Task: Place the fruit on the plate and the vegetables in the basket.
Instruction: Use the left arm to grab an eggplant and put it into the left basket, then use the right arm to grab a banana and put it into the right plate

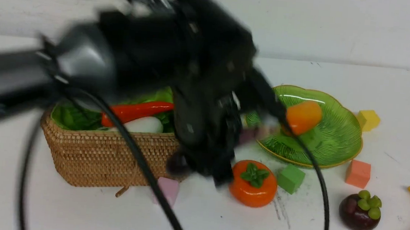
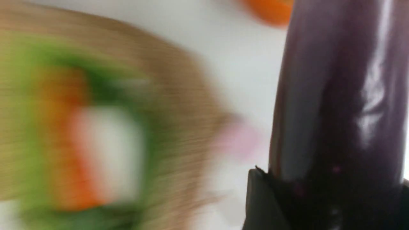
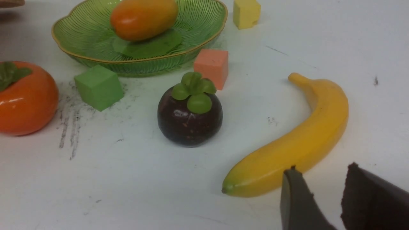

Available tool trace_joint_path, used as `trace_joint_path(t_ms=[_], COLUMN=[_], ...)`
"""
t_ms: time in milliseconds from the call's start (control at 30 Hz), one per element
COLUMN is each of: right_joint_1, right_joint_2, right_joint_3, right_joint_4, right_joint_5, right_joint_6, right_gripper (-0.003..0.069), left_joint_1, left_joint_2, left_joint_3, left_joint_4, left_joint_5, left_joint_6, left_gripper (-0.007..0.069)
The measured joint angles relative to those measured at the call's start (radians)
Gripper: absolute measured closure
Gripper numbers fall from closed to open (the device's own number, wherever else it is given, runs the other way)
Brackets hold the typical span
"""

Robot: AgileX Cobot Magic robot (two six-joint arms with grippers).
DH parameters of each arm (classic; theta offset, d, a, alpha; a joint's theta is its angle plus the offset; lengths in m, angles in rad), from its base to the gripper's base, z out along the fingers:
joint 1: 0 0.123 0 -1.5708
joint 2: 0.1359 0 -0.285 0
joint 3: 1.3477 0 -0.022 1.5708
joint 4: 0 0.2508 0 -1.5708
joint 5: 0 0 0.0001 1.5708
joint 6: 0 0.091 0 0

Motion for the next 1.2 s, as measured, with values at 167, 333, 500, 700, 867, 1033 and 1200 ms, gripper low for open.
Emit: trace_joint_path(t_ms=[167, 333, 500, 700, 867, 1033, 1200], right_joint_1=[0.0, 0.0, 0.0, 0.0, 0.0, 0.0, 0.0], right_joint_2=[0.0, 0.0, 0.0, 0.0, 0.0, 0.0, 0.0], right_joint_3=[0.0, 0.0, 0.0, 0.0, 0.0, 0.0, 0.0], right_joint_4=[0.0, 0.0, 0.0, 0.0, 0.0, 0.0, 0.0], right_joint_5=[0.0, 0.0, 0.0, 0.0, 0.0, 0.0, 0.0], right_joint_6=[0.0, 0.0, 0.0, 0.0, 0.0, 0.0, 0.0], right_gripper=[0.0417, 0.0417, 0.0417, 0.0417, 0.0417, 0.0417, 0.0417], left_joint_1=[0.078, 0.233, 0.374, 0.392, 0.392, 0.392, 0.394], left_joint_2=[-0.102, -0.097, -0.023, 0.066, 0.085, 0.066, -0.066], left_joint_3=[-0.043, -0.041, 0.044, 0.135, 0.175, 0.179, 0.18], left_joint_4=[0.273, 0.268, 0.15, 0.102, 0.061, 0.015, -0.127], left_joint_5=[-0.062, -0.108, -0.225, -0.302, -0.303, -0.251, -0.092], left_joint_6=[-0.091, -0.174, -0.132, -0.123, -0.123, -0.123, -0.108], left_gripper=[0.0225, 0.0225, 0.0225, 0.0225, 0.0061, -0.0042, -0.0028])
